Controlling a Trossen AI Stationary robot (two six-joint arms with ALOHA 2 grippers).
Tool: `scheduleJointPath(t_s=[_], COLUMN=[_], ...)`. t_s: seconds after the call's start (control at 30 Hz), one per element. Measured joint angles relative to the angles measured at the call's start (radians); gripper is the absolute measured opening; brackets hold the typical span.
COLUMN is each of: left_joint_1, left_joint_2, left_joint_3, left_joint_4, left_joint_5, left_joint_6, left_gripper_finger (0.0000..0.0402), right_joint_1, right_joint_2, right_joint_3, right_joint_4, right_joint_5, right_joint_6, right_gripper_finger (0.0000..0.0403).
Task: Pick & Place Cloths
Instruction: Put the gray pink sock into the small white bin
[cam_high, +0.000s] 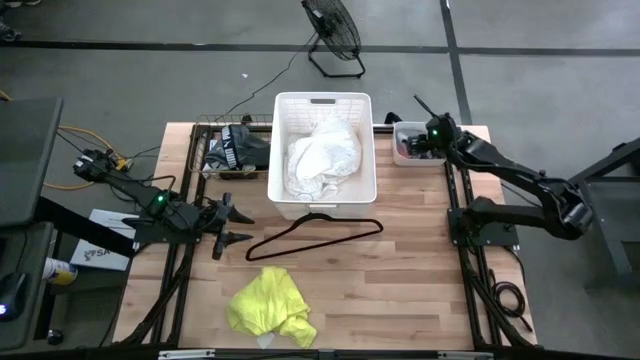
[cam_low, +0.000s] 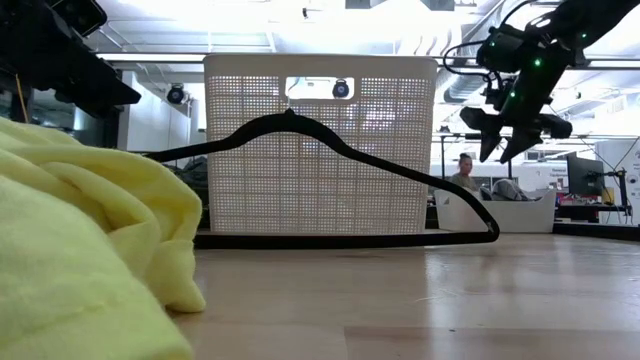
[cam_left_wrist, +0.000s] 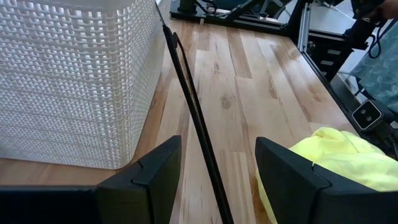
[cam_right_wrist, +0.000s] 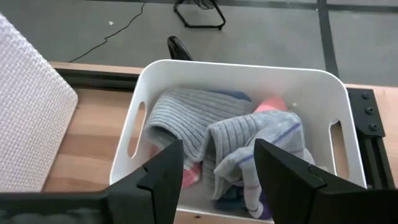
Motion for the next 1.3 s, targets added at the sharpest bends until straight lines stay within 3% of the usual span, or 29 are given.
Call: scheduleJointPath(t_s=[0.2, 0.43, 0.5, 1.03, 1.3], left_joint_1=[0.000, 0.000, 0.000, 0.000, 0.000], left_joint_2=[0.000, 0.000, 0.000, 0.000, 0.000], left_joint_3=[0.000, 0.000, 0.000, 0.000, 0.000], left_joint_4=[-0.001, -0.017, -0.021, -0.023, -0.024], left_joint_5=[0.000, 0.000, 0.000, 0.000, 0.000], left_joint_6=[0.000, 0.000, 0.000, 0.000, 0.000], left_gripper_finger=[0.0200, 0.0200, 0.0200, 0.0200, 0.0200], right_joint_1=[0.018, 0.018, 0.018, 0.010, -0.037], right_joint_2=[-0.002, -0.002, -0.001, 0.258, 0.364], right_joint_3=[0.000, 0.000, 0.000, 0.000, 0.000], right_joint_4=[0.001, -0.069, -0.087, 0.027, 0.118], right_joint_5=[0.021, 0.084, 0.086, 0.191, 0.136], right_joint_6=[0.000, -0.001, -0.001, 0.068, 0.050], right_gripper_finger=[0.0167, 0.0029, 0.0010, 0.0003, 0.0003])
